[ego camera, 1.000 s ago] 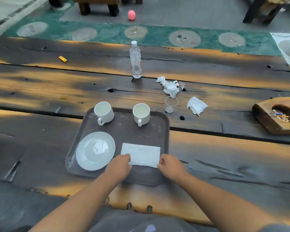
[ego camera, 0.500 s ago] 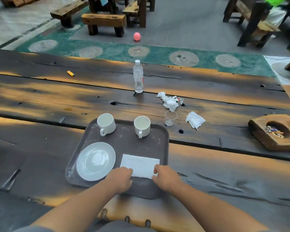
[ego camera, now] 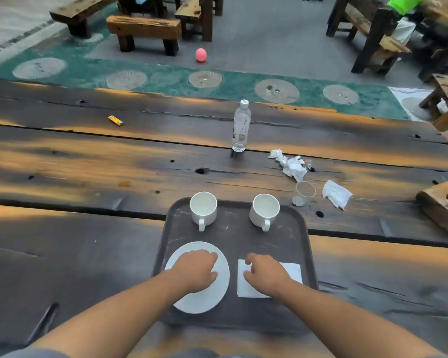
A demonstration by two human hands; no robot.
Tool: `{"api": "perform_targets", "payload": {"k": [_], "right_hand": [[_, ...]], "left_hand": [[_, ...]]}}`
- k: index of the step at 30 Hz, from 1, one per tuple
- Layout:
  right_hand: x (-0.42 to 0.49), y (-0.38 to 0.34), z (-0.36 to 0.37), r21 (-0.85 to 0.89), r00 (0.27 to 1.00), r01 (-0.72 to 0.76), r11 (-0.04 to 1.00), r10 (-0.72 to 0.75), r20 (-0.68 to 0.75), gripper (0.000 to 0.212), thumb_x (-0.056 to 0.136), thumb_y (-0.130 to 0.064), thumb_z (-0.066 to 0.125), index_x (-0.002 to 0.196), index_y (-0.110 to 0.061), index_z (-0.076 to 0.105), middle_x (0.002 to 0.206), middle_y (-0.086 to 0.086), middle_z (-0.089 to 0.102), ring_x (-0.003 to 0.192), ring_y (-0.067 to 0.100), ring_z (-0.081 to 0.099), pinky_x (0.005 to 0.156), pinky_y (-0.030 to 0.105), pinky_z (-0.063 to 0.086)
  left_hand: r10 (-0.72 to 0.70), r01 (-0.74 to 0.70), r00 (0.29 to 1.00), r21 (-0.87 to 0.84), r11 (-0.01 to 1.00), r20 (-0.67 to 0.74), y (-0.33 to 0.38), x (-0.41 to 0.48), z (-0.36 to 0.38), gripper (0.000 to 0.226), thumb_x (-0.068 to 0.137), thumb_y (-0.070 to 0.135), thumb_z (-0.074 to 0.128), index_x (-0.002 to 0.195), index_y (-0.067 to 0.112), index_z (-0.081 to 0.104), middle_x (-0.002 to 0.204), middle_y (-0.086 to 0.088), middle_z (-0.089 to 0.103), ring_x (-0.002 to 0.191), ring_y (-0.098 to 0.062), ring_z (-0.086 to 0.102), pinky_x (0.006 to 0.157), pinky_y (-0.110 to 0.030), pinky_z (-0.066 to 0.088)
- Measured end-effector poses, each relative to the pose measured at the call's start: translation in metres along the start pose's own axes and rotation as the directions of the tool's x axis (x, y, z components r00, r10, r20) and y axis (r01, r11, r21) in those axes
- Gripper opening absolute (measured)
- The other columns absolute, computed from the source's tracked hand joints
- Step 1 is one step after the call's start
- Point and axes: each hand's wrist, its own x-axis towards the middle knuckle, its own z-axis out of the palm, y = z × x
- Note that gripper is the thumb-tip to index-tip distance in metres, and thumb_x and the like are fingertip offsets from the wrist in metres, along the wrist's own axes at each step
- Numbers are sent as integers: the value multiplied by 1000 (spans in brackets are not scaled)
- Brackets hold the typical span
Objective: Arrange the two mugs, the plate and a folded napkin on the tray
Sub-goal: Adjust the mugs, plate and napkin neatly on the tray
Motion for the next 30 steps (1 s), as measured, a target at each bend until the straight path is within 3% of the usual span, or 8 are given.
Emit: {"api": "perform_targets", "payload": {"k": [9, 16, 23, 30], "right_hand": [[39, -57, -9, 33, 1000, -3, 999, 3, 4, 39, 94, -36, 55, 128, -17, 55, 108, 1, 68, 98, 23, 63, 82, 36, 53], [71, -73, -29, 247, 993, -26, 969, 53, -106, 43, 93, -38, 63, 130, -18, 56, 103, -3, 67, 98, 18, 63, 88, 35, 52], [95, -75, -27, 551, 991, -11, 834, 81, -102, 73, 88, -43, 73, 150, -25, 38, 141, 1, 52, 117, 17, 59, 94, 31, 49], [117, -80, -23, 699, 999, 35, 714, 1, -51, 94, 79, -49, 80, 154, -38, 25, 158, -6, 35, 136, 12, 47, 108, 37, 45]], "left_hand": [[-122, 115, 992, -167, 979, -32, -98, 5, -22, 36, 99, 46, 54, 120, 17, 57, 117, -3, 66, 104, -25, 63, 80, -36, 51], [-143, 113, 987, -329, 938, -71, -118, 24, -32, 47, 94, 50, 61, 125, 15, 56, 122, -3, 64, 108, -23, 61, 91, -40, 53], [-68, 50, 998, -520, 853, -16, -121, 46, -25, 93, 88, 54, 71, 160, 18, 23, 164, -3, 32, 147, -21, 38, 118, -39, 38], [-194, 91, 980, -786, 611, -37, -116, 65, -17, 124, 64, 67, 78, 160, 39, 6, 168, 5, 25, 146, -15, 41, 116, -49, 42]]}}
